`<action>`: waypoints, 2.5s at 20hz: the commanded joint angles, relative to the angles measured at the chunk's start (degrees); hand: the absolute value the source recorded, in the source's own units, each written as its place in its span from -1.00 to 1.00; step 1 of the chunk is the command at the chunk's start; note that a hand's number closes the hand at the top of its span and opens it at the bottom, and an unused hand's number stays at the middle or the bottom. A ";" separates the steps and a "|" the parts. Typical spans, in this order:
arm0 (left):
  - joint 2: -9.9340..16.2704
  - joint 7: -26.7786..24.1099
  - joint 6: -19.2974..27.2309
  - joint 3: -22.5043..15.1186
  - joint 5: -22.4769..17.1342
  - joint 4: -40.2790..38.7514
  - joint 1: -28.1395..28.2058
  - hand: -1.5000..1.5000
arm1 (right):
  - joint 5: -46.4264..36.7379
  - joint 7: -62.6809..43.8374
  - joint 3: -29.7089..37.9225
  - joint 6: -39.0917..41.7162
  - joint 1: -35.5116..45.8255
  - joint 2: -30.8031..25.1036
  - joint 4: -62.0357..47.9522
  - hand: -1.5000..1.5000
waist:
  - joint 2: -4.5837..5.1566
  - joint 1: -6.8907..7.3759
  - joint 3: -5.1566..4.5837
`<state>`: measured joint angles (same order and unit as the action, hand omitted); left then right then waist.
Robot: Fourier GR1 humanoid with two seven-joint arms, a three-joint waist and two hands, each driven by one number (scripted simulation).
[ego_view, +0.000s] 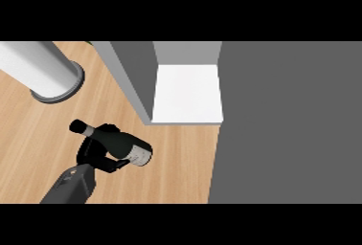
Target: Pick up the wine, place it into the cabinet and close the cabinet
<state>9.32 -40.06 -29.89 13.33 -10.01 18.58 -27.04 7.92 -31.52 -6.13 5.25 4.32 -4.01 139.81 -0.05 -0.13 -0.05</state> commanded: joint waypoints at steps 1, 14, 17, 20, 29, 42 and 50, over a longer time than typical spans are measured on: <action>-0.30 -5.47 6.03 6.98 -6.27 1.50 3.73 1.00 | 1.80 -1.10 1.47 -0.30 -0.28 -0.33 2.76 -1.00 | -0.39 1.17 0.10; -9.22 1.56 13.85 -8.28 -12.79 28.08 15.32 1.00 | 4.46 -2.70 1.37 1.25 -4.08 0.07 6.55 -1.00 | -0.37 0.17 0.11; -9.27 8.12 14.87 -12.21 -13.35 38.53 19.78 1.00 | 4.12 -5.79 3.37 -0.70 3.61 -0.77 2.40 -1.00 | -0.25 0.72 0.10; -9.30 8.90 22.08 -21.09 -17.07 44.03 21.93 1.00 | 4.15 -1.59 2.86 1.48 -1.45 -0.23 3.25 -1.00 | -0.14 0.16 0.09; -9.32 12.38 40.90 -36.25 -26.12 52.41 21.52 1.00 | 3.02 0.45 2.96 2.84 0.83 0.38 -1.43 -1.00 | 0.03 -0.08 0.05; -9.32 2.20 47.49 -44.30 -36.60 41.34 15.86 1.00 | 3.13 -0.98 3.67 3.09 -0.12 1.08 -0.45 -1.00 | 0.09 -0.31 0.02; -9.32 -0.78 45.17 -42.48 -40.98 33.91 7.82 1.00 | 2.93 1.50 2.00 4.48 -2.67 2.27 0.37 -1.00 | 0.05 -0.23 0.04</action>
<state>0.00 -40.87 15.61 -30.55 -51.10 53.62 -17.06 11.38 -31.03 -1.38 9.77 4.04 -3.48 137.63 0.06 -0.55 -0.02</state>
